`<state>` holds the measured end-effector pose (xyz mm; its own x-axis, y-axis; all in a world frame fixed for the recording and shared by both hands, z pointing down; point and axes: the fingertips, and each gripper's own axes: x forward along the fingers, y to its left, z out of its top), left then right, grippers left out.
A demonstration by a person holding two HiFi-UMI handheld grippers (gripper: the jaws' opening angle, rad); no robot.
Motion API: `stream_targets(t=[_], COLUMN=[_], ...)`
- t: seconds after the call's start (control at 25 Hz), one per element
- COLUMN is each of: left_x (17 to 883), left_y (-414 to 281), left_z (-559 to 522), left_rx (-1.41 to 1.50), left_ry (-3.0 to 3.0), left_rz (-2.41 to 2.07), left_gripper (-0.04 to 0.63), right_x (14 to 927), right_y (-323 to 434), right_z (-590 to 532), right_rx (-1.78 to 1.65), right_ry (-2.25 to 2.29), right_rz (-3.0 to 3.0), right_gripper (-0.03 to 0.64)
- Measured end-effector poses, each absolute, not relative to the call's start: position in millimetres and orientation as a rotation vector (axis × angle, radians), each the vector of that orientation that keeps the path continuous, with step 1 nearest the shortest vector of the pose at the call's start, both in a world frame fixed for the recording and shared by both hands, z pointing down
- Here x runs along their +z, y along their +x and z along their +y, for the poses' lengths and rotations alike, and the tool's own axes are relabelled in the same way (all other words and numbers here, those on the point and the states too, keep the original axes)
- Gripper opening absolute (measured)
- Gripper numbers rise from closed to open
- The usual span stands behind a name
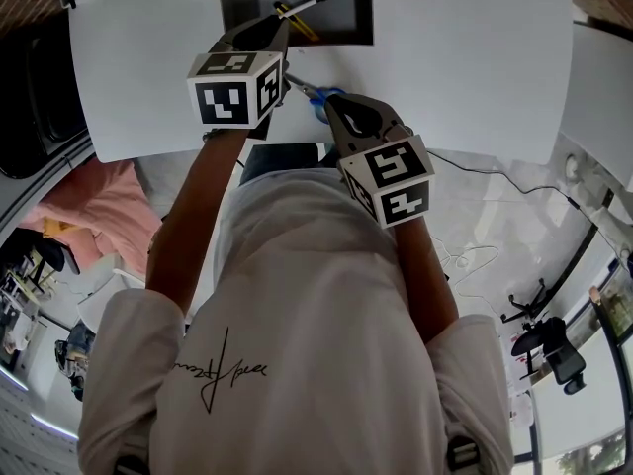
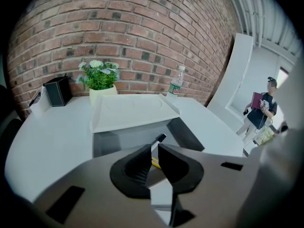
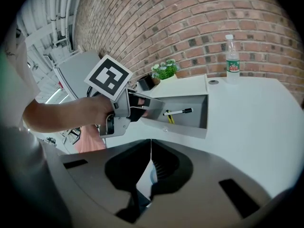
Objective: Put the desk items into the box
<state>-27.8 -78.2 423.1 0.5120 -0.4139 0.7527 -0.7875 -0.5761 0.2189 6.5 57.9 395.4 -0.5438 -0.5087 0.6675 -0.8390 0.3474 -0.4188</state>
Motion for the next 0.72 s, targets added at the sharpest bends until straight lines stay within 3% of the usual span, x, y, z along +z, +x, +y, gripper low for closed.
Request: stream_targets(t=[0.72], left_x=[418.4], left_y=[-38.1], left_z=[-48.7], left_rx=[0.858], left_ry=[2.174], left_rz=[-1.011], left_gripper=[0.040], right_x=[386.0], right_y=[6.4], right_z=[63.3], right_rx=[0.992], right_ry=[1.145], right_rz=[-2.230], right_gripper=[0.028])
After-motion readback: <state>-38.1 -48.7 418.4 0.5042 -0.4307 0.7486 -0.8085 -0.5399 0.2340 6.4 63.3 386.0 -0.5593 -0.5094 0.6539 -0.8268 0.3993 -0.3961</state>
